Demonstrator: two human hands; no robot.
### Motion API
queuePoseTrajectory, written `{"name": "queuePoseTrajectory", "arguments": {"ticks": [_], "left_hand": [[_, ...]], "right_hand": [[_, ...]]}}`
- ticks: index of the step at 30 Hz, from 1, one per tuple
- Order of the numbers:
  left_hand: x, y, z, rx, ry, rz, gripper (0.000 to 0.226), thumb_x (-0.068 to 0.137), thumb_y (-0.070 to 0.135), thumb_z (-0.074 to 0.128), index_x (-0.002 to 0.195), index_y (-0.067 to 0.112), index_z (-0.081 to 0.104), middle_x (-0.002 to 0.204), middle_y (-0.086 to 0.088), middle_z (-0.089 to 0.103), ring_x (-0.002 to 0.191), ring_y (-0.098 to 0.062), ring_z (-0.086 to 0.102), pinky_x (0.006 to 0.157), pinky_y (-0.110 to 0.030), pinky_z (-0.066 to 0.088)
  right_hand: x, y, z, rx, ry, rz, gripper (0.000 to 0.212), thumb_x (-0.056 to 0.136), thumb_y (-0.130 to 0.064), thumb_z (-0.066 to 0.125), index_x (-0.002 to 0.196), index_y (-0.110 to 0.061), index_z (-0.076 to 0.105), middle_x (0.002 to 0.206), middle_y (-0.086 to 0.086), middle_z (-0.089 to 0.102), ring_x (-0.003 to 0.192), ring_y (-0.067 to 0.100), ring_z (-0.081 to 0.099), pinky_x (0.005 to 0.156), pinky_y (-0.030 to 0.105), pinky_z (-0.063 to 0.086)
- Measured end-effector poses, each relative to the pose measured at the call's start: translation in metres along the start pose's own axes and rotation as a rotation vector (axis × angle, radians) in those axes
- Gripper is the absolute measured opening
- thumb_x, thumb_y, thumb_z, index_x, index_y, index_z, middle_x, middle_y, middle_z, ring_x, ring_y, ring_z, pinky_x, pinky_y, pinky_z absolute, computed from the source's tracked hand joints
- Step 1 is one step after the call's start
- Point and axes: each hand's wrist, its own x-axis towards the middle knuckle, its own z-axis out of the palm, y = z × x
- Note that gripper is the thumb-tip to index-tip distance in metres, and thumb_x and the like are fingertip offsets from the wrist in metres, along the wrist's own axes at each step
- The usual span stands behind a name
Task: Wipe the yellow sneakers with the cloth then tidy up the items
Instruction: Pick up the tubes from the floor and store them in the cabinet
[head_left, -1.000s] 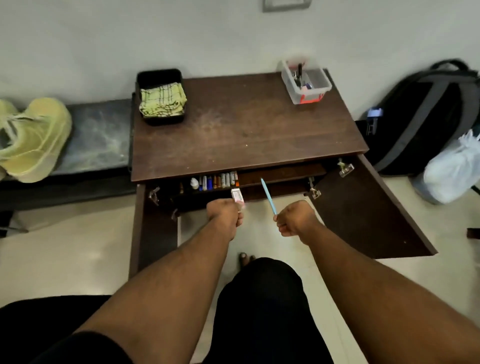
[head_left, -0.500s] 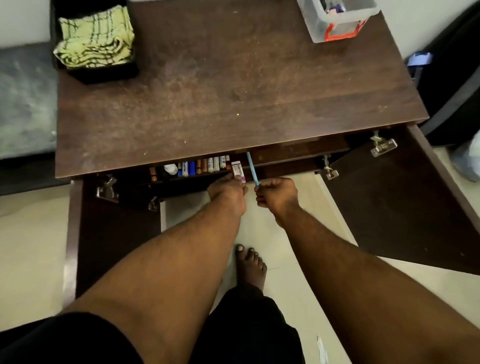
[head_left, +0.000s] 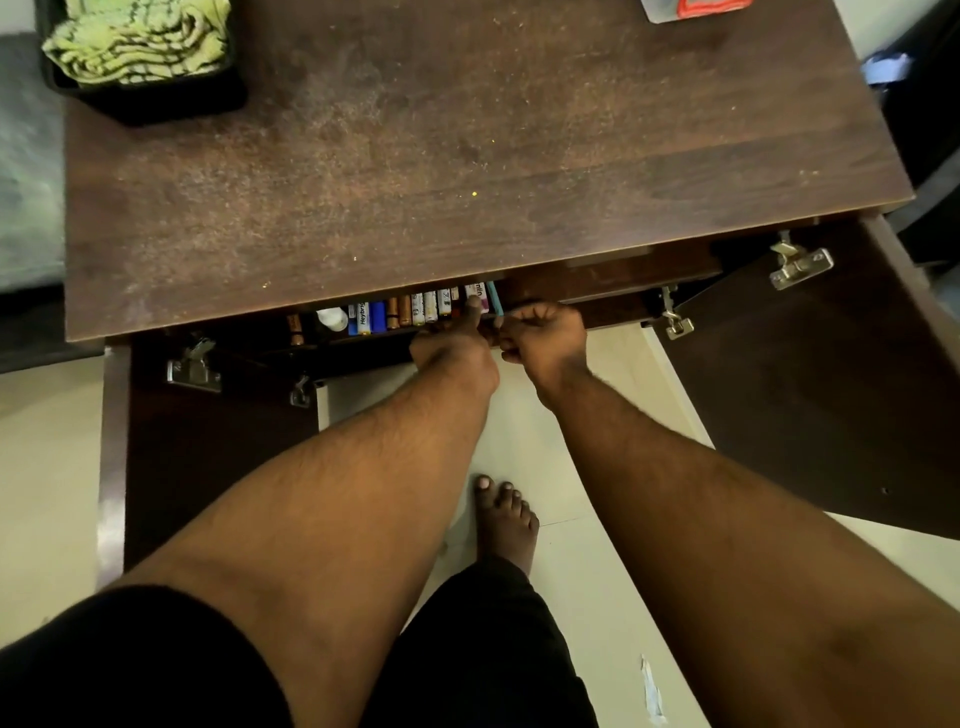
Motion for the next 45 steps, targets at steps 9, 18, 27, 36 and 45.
{"name": "queuePoseTrajectory", "arguments": {"ticks": [9,18,27,36,45], "left_hand": [[-0.006,0.002,-0.006,-0.063,0.053,0.037,0.031,0.077,0.032,0.079,0.092,0.02,0.055,0.102,-0.005,0.07,0.089,-0.021,0.069,0.072,-0.032,0.059],[-0.029,0.015,-0.075,0.96,-0.002,0.365,0.02,0.078,0.022,0.079,0.084,0.01,0.064,0.087,-0.007,0.069,0.083,-0.02,0.067,0.076,-0.032,0.056],[-0.138,0.09,-0.165,1.517,-0.097,0.857,0.034,0.087,0.029,0.066,0.118,0.015,0.064,0.115,-0.009,0.062,0.103,-0.028,0.061,0.087,-0.039,0.052],[-0.203,0.197,-0.331,1.29,0.189,1.074,0.025,0.087,0.027,0.065,0.104,0.008,0.067,0.106,-0.011,0.065,0.1,-0.029,0.062,0.083,-0.041,0.052],[-0.141,0.213,-0.537,1.054,0.393,0.791,0.027,0.092,0.024,0.059,0.114,0.009,0.062,0.118,-0.012,0.059,0.112,-0.031,0.055,0.092,-0.037,0.046]], "right_hand": [[0.017,-0.001,0.018,-0.052,0.053,-0.025,0.007,0.075,-0.008,0.073,0.082,-0.008,0.073,0.082,0.01,0.072,0.076,0.027,0.07,0.07,0.044,0.059],[-0.023,-0.009,0.009,-0.344,0.014,-0.098,0.029,0.084,-0.001,0.062,0.07,-0.025,0.063,0.082,-0.003,0.067,0.084,0.015,0.063,0.085,0.037,0.055],[-0.147,-0.117,0.044,-1.31,-0.443,-0.66,0.02,0.083,-0.014,0.063,0.102,-0.015,0.068,0.106,0.008,0.066,0.1,0.026,0.061,0.082,0.032,0.046],[-0.292,-0.184,0.166,-1.458,-0.511,-0.991,0.021,0.082,-0.019,0.068,0.103,-0.019,0.068,0.103,0.003,0.066,0.096,0.023,0.062,0.079,0.03,0.049],[-0.363,-0.136,0.349,-1.673,-0.795,-1.131,0.025,0.081,-0.02,0.069,0.105,-0.016,0.067,0.102,0.001,0.063,0.095,0.023,0.06,0.081,0.031,0.048]]}}
